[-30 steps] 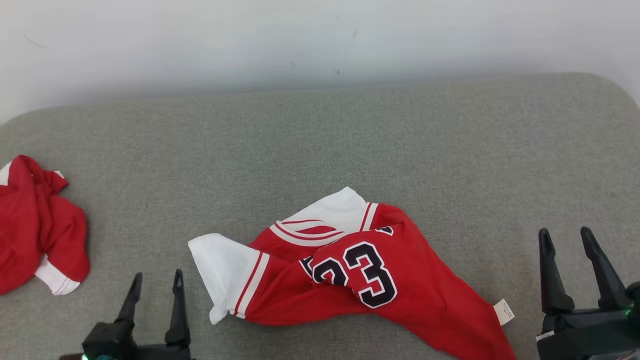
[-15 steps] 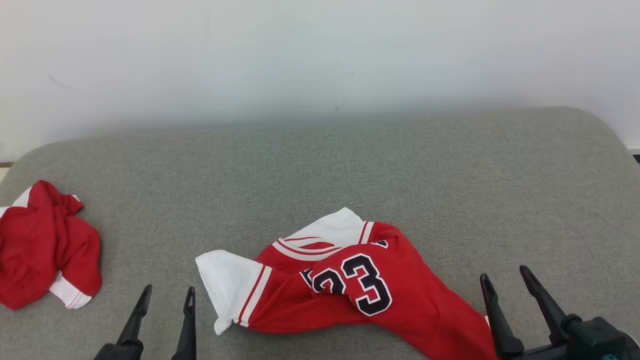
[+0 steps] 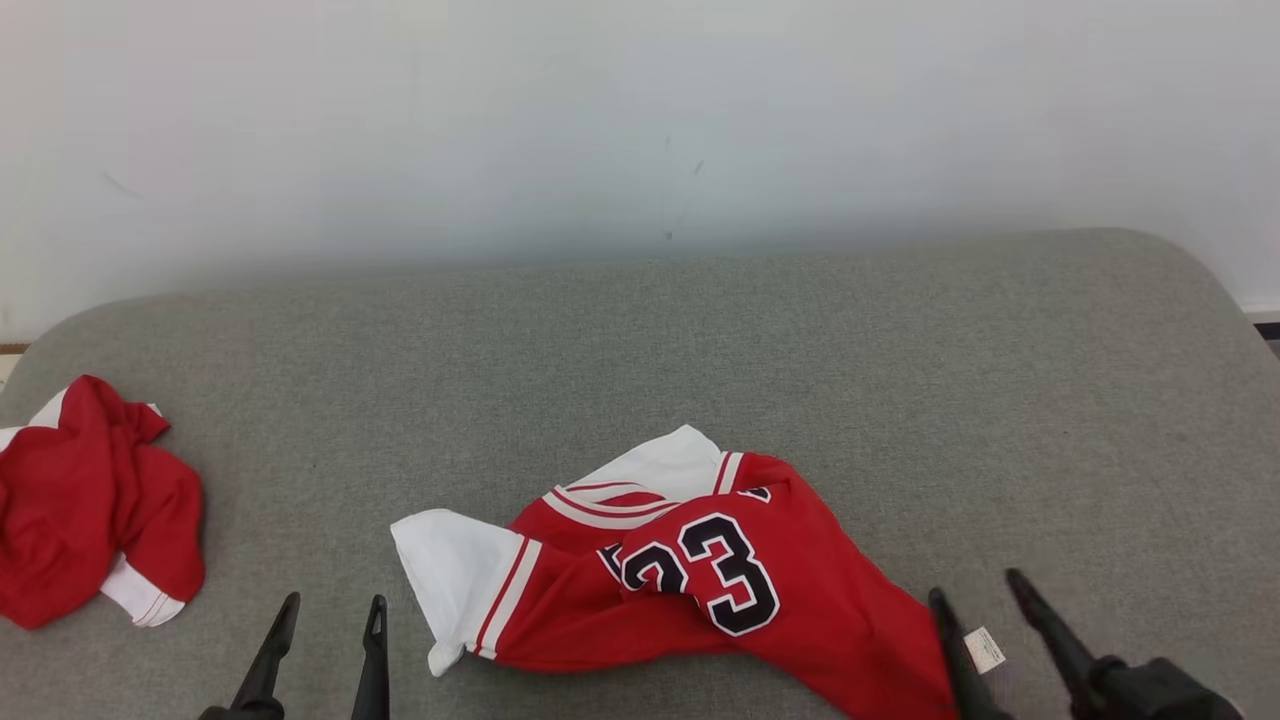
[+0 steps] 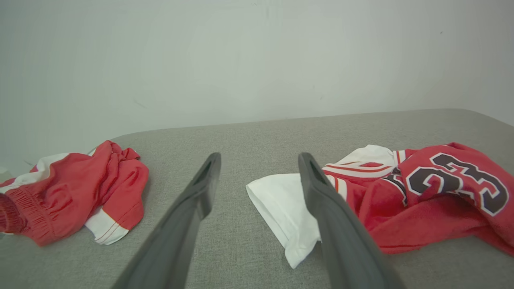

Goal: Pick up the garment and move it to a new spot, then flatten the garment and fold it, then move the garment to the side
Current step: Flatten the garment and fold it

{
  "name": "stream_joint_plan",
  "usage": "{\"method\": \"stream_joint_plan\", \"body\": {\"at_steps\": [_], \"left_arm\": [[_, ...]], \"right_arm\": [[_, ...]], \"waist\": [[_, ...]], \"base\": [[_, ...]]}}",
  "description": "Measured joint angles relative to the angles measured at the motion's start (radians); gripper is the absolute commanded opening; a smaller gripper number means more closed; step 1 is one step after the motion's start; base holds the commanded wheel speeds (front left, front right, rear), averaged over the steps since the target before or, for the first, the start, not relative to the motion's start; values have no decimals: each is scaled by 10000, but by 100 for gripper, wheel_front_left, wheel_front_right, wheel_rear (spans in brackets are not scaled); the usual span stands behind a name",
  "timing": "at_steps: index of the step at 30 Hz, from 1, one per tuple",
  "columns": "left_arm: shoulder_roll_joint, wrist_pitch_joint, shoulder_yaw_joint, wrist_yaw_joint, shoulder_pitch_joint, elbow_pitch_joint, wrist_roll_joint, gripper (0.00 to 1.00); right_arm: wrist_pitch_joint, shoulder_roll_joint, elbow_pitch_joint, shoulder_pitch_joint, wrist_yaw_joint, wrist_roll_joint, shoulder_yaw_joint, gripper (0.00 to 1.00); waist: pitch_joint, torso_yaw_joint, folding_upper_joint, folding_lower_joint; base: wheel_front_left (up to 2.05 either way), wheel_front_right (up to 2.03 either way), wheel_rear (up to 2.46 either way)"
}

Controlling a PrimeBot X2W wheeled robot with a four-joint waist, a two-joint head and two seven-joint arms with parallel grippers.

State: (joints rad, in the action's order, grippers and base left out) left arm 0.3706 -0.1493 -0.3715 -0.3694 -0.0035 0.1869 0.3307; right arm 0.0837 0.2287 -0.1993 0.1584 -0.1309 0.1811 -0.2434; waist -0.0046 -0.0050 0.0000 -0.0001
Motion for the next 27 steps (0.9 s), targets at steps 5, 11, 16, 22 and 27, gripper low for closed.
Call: {"method": "stream_joint_plan", "body": {"at_steps": [5,11,16,22,27], "left_arm": [[-27,6,-56,-105,-81,40,-50,100],[-203,-119,-182,-92,-345,-33,-73,100],[-357,-293,-253,-17,-557,-217,-56,100],[-552,-470,-349,71,-865,-470,-44,100],[-619,-593,-376,82,-981,-640,-13,100]], "right_arm": [[-846,913,247,-343,0,351,-1515,100],[-1749,1898,631,-434,0,669,-2592,100],[-2366,2627,999,-529,0,523,-3193,100],[-2418,2846,1634,-1177,0,201,-3515,58],[-2343,2855,1873,-1510,0,412,-3741,0]], "waist": [[192,22,0,1],[483,148,0,1],[791,227,0,1],[1165,306,1,2],[1354,375,0,2]], "base": [[0,0,0],[0,0,0],[0,0,0],[0,0,0],[0,0,0]]}}
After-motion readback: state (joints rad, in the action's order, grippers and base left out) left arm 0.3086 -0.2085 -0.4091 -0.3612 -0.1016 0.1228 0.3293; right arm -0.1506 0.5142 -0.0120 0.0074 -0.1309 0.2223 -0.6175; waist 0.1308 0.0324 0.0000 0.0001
